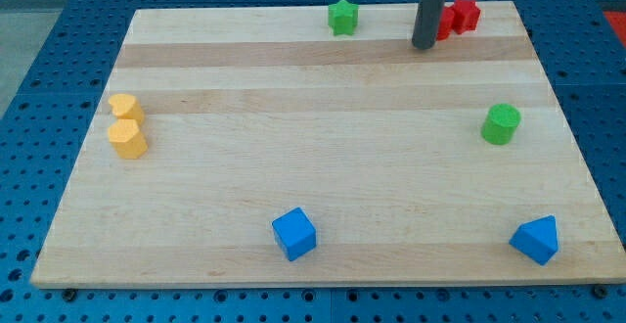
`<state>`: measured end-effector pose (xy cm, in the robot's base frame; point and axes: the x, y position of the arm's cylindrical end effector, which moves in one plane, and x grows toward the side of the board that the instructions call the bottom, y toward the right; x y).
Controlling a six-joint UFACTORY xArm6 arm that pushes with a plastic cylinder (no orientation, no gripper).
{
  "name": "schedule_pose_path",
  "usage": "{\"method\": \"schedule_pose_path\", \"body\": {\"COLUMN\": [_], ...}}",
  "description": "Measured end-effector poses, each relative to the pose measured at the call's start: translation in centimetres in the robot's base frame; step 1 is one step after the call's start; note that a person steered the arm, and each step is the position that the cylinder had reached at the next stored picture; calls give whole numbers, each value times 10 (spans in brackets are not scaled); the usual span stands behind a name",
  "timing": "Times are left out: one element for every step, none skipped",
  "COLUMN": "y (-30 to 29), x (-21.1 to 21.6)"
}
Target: Put the red circle to the left side of red star
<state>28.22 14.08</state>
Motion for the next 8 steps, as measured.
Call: {"method": "schedule_pose_path", "body": {"y": [0, 0, 0, 0, -1, -5, -8, -27], "x": [2, 11, 16, -10, -46, -65, -66, -78]}}
